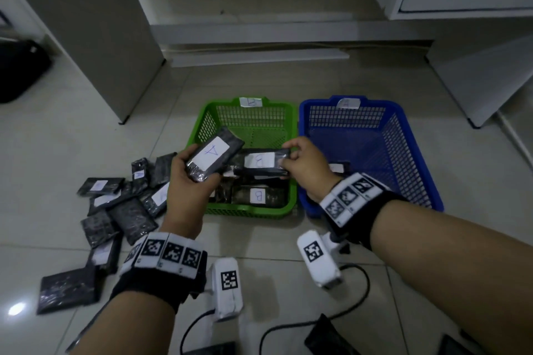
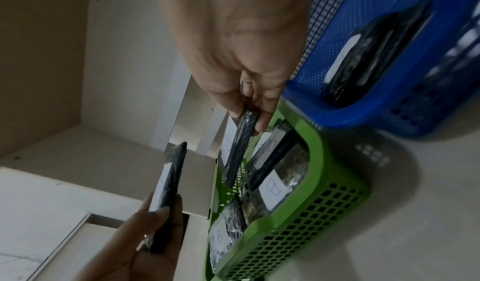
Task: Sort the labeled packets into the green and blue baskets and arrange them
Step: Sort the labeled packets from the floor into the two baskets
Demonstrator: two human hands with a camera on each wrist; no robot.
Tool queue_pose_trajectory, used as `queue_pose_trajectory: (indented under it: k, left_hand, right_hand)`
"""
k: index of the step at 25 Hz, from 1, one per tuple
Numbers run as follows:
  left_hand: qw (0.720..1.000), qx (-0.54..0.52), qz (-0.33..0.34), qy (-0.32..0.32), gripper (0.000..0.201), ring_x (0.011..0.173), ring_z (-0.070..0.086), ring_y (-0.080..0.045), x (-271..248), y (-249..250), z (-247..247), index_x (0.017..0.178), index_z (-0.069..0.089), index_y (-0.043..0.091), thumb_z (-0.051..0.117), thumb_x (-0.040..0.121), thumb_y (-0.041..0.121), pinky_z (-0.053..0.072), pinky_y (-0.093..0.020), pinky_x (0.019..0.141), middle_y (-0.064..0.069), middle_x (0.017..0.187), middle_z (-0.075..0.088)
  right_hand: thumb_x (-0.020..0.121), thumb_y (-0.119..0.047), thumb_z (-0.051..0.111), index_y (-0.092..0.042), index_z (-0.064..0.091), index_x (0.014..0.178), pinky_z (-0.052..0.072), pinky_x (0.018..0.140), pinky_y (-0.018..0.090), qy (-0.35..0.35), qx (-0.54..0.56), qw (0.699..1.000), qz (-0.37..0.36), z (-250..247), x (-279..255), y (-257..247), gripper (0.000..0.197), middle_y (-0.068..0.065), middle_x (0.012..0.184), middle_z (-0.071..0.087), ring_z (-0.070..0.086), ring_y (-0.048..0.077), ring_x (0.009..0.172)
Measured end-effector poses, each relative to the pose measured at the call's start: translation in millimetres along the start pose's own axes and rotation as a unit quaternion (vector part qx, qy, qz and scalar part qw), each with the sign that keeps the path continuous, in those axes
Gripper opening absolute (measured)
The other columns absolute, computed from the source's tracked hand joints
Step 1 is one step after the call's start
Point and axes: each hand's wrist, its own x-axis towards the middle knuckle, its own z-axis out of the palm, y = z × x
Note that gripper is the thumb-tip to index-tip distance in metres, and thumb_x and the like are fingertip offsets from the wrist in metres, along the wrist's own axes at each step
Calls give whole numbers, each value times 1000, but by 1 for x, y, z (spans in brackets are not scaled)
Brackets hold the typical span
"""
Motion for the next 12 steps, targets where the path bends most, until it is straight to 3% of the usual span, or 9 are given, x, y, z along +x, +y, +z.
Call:
queue_pose_trajectory:
  k: [3, 5, 7, 9, 12]
  left_hand:
    - [1000, 12, -4, 18, 63, 107, 61, -21, 4, -4, -22, 125, 48, 22, 69, 75, -8, 54, -35, 86, -7, 122, 59]
    - [999, 23, -9, 29, 61, 111, 60, -24, 7, -6, -36, 122, 51, 24, 71, 73, -7, 51, -46, 94, -10, 125, 57]
    - [999, 31, -13, 31, 62, 111, 60, -22, 7, -5, -44, 122, 53, 25, 76, 69, 2, 51, -47, 95, -9, 127, 55]
    - [998, 59, -6, 26, 63, 113, 58, -19, 7, -4, -44, 122, 55, 27, 80, 66, 11, 52, -45, 94, -5, 128, 51]
    - [993, 117, 30, -7, 59, 112, 55, -12, 3, -3, -29, 122, 56, 25, 81, 70, 13, 53, -39, 93, 0, 123, 46]
  right_hand:
    - [82, -10, 70, -16, 57, 107, 49, 66, 28, -6, -60, 998, 12, 26, 23, -3, 29, -5, 76, 53, 59, 17, 78]
    - [80, -12, 72, -19, 59, 105, 56, 74, 35, -1, -78, 997, 20, 42, 32, -3, 28, 0, 85, 61, 63, 22, 86]
    - [79, -14, 73, -18, 64, 108, 54, 82, 31, -4, -127, 992, 4, 52, 36, -5, 31, 5, 101, 67, 64, 24, 94]
    - [81, -14, 71, -15, 67, 112, 46, 82, 23, -16, -162, 987, -13, 52, 35, -7, 31, 4, 110, 68, 63, 21, 101]
    - [84, -11, 68, -12, 71, 104, 48, 85, 24, 5, -153, 987, -42, 23, 27, -4, 21, 5, 105, 71, 64, 20, 100]
